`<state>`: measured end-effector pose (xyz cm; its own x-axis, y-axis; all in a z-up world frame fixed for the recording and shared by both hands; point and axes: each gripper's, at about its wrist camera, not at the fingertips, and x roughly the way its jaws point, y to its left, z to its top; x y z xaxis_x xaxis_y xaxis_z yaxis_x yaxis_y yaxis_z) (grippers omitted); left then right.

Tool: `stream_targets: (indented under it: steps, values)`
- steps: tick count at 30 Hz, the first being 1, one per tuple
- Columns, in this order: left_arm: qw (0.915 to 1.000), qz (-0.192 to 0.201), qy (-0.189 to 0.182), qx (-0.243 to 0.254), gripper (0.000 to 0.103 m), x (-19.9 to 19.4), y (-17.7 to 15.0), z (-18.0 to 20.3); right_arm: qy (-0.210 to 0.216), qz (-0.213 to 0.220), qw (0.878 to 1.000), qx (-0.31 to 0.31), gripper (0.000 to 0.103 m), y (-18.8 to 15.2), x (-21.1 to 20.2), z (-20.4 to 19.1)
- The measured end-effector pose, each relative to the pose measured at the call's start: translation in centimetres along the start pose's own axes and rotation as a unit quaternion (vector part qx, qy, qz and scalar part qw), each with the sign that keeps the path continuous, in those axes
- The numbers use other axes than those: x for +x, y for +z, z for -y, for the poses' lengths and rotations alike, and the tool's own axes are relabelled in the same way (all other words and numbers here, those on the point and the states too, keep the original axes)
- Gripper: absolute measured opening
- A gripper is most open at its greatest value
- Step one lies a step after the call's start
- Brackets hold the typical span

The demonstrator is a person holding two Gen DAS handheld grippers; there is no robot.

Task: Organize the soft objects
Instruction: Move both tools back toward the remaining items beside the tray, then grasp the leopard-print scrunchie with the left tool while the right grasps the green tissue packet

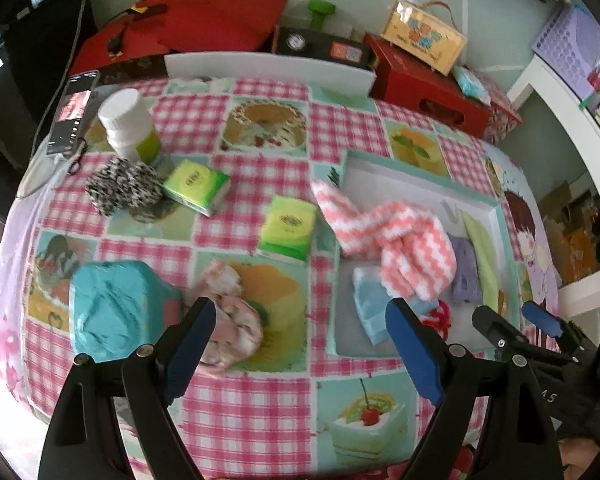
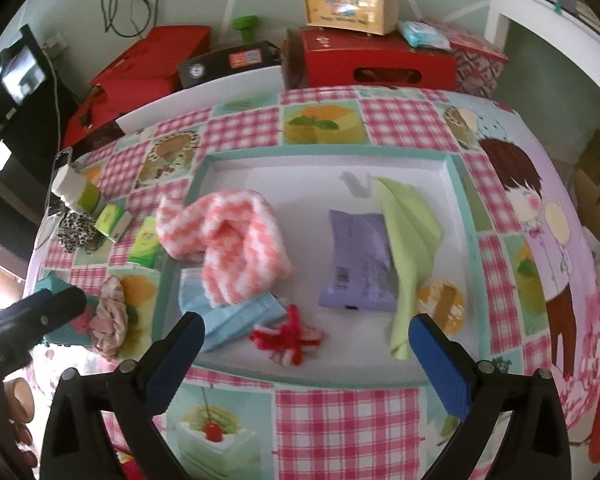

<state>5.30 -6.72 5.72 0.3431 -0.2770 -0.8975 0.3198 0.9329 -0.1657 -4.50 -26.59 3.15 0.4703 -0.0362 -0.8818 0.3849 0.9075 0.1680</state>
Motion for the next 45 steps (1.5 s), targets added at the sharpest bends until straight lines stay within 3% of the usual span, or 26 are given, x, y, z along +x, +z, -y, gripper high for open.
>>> stream_targets:
  steps: [17,23,34,45]
  values:
    - [0.9913,0.032,0.05,-0.117,0.087,-0.8,1.8,-12.6,0.029,-0.015,0.995,-0.097,0.103,1.6,2.9,-8.6]
    - [0.9873,0.036,0.052,-0.146,0.087,-0.4,2.0,-15.8,0.038,-0.015,0.991,-0.13,0.103,2.6,3.8,-11.5]
    - [0.986,0.034,0.055,-0.154,0.087,1.0,3.1,-19.1,0.062,-0.013,0.982,-0.178,0.103,4.4,5.8,-16.9]
    - [0.9916,-0.004,0.05,-0.12,0.087,3.3,6.0,-21.0,0.102,-0.002,0.974,-0.205,0.103,5.9,8.3,-22.1]
